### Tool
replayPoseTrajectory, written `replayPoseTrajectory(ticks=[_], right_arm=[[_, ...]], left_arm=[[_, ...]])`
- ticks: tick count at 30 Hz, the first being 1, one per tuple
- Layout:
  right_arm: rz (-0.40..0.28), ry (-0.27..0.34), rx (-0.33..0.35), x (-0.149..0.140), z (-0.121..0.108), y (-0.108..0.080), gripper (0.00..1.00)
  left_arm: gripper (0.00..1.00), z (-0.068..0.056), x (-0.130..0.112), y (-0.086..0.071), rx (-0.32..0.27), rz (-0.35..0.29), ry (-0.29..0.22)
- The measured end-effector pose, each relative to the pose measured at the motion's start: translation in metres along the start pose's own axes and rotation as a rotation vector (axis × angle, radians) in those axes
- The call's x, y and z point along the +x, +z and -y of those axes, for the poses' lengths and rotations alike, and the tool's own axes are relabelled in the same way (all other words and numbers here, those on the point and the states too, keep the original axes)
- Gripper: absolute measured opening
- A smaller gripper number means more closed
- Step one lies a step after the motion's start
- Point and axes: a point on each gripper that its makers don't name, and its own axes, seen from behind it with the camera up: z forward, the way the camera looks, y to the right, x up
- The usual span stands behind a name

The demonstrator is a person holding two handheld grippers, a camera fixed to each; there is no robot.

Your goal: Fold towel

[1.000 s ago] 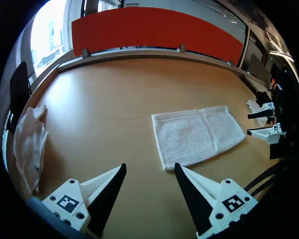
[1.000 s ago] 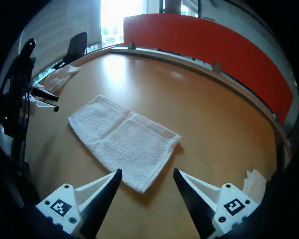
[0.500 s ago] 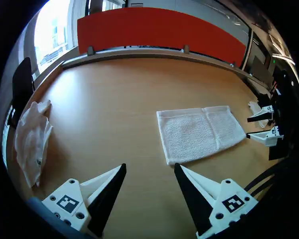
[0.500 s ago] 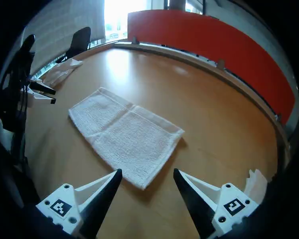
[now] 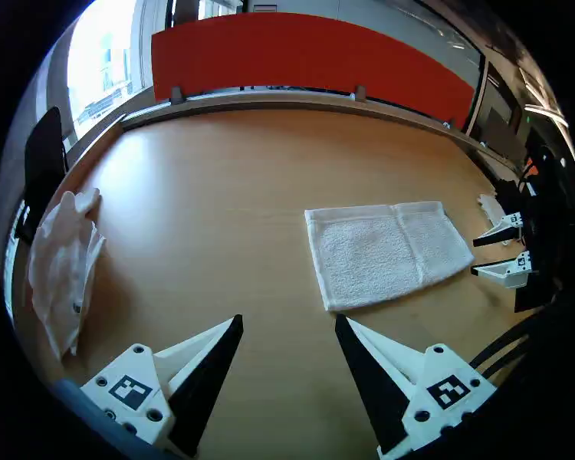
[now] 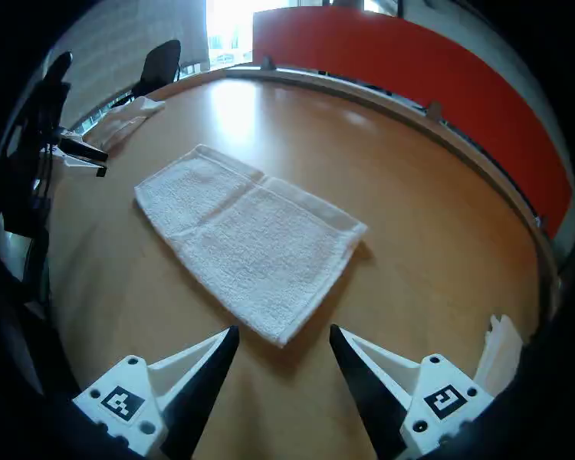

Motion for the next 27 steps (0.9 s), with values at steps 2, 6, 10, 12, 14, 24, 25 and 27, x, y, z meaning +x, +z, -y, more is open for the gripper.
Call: replayPoseTrajectory(ticks=[2, 6, 10, 12, 14, 24, 25, 27], right_arm=[[0.007, -0.001, 0.004, -0.0020, -0.0004, -0.0001, 0.85], [0.026, -0.006, 0.016, -0.0068, -0.0004, 0.0002, 0.68], [0.049, -0.006, 0.034, -0.0100, 0.0007, 0.0026, 0.57], [0.049, -0.009, 0.043, -0.0089, 0.0015, 0.0033, 0.53], [0.048, -0.013, 0.047, -0.0076, 0.0020, 0.0028, 0.48], [0.062, -0.012, 0.065, -0.0106, 0.0057, 0.0030, 0.09], [0.059, -0.010, 0.065, -0.0100, 0.0057, 0.0028, 0.07], [0.052, -0.006, 0.066, -0.0087, 0.0059, 0.0025, 0.04]], left_arm=[[0.89, 0.0003, -0.0015, 0.0001, -0.001, 0.004, 0.001], [0.89, 0.0016, -0.0030, 0.0000, -0.002, 0.006, 0.002], [0.89, 0.0016, -0.0029, -0.0001, -0.003, 0.005, -0.001], [0.89, 0.0011, -0.0021, -0.0003, -0.004, 0.003, -0.002], [0.89, 0.0006, -0.0012, -0.0003, -0.006, 0.002, -0.002], [0.89, -0.0003, -0.0013, -0.0007, -0.011, 0.000, 0.000], [0.89, -0.0004, -0.0015, -0.0006, -0.011, 0.001, 0.000], [0.89, -0.0006, -0.0020, -0.0004, -0.012, 0.002, 0.000]])
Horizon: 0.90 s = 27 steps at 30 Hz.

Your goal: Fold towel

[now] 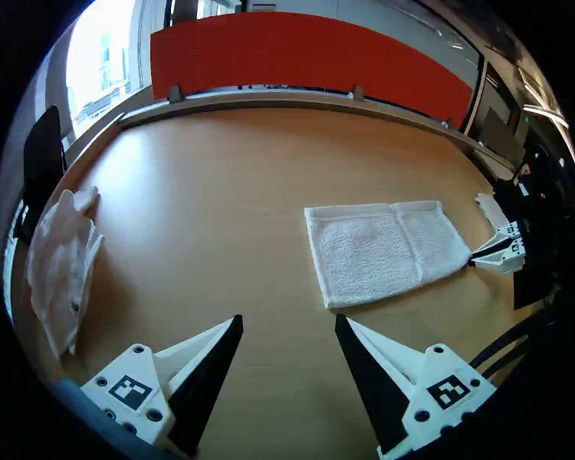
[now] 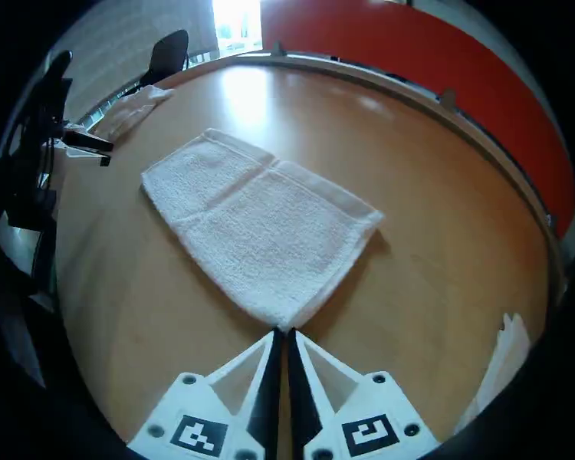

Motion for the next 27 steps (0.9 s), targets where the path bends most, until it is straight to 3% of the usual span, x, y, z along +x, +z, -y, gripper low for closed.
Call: replayPoseTrajectory(ticks=[14, 27], right_arm=[[-0.051, 0.034, -0.022, 0.016, -0.003, -0.015, 0.04], [-0.146, 0.017, -0.067, 0.055, -0.013, -0.050, 0.04]], left_arm=[[0.89, 0.003, 0.004, 0.002, 0.003, -0.004, -0.003], [0.89, 0.007, 0.007, 0.002, 0.008, -0.008, -0.004]])
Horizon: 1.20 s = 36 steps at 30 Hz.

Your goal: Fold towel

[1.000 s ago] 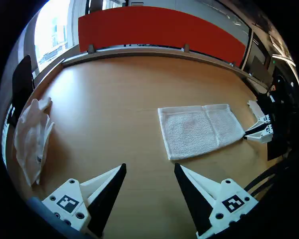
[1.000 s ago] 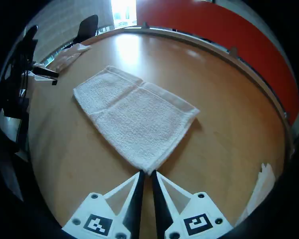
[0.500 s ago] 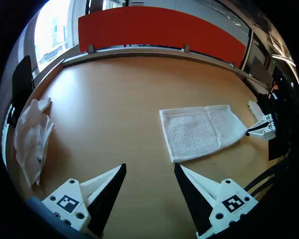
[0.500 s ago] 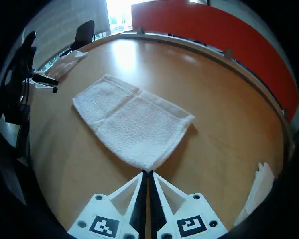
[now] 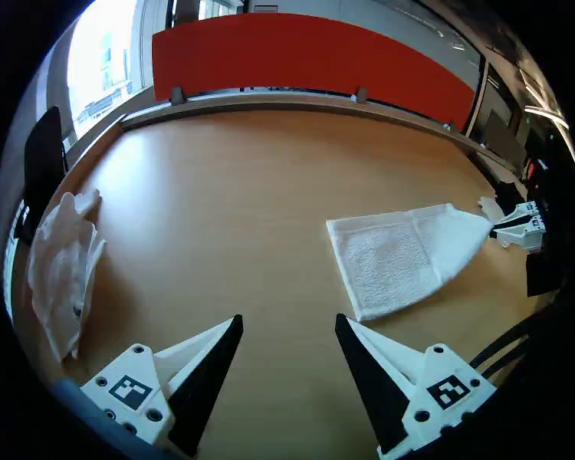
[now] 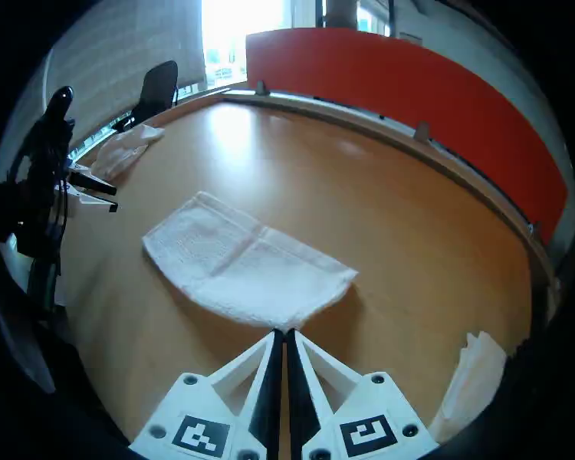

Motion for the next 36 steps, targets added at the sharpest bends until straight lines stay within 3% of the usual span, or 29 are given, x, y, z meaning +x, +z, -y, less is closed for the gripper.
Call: replayPoseTrajectory(ticks=[15, 36], right_arm=[[-0.087, -0.051, -0.048, 0.044, -0.013, -0.032, 0.04], [-0.128, -0.083, -0.062, 0.062, -0.017, -0.058, 0.04]], left_arm=[[0.89, 0.001, 0.009, 0.002, 0.003, -0.008, 0.004], [0.89, 0.001, 0.018, 0.003, 0.002, -0.016, 0.007]])
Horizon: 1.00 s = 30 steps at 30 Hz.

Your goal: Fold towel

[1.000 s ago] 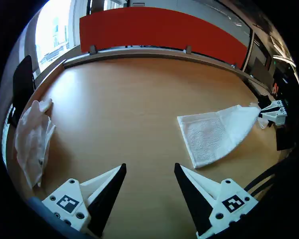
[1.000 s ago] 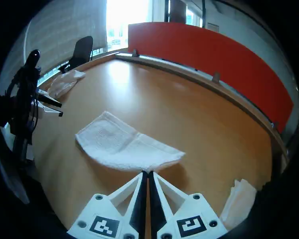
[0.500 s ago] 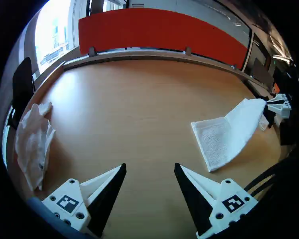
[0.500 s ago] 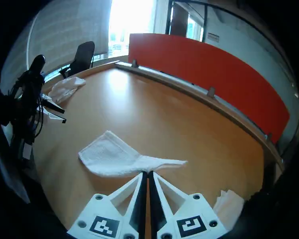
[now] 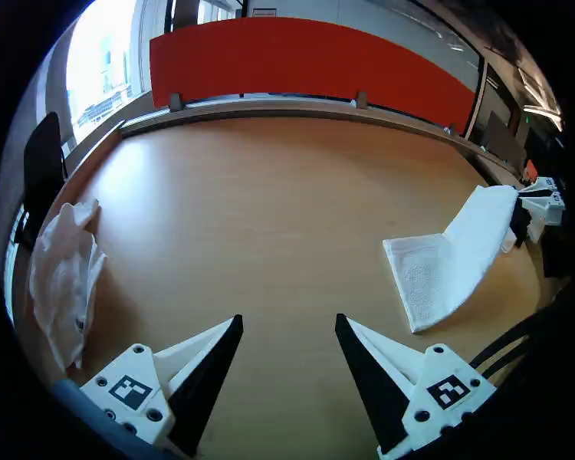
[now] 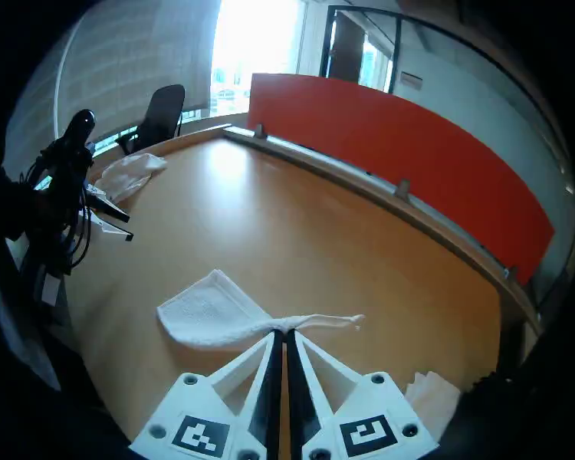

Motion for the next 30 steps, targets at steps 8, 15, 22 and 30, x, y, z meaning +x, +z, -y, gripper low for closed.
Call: replayPoseTrajectory(ticks=[8, 15, 22, 30], right_arm=[[0.000, -0.004, 0.002, 0.001, 0.000, 0.000, 0.04], [-0.001, -0.017, -0.003, 0.003, -0.006, -0.003, 0.05], [-0.001, -0.022, -0.013, 0.003, -0.012, -0.007, 0.05], [0.000, -0.024, -0.007, 0.003, -0.009, -0.004, 0.05]], left_arm=[[0.89, 0.000, 0.000, -0.001, 0.004, -0.002, -0.003], [0.89, 0.000, 0.000, 0.000, 0.004, -0.002, -0.002], [0.89, 0.000, 0.001, -0.001, 0.003, -0.002, 0.001], [0.89, 0.001, 0.002, -0.001, 0.003, -0.002, 0.003]])
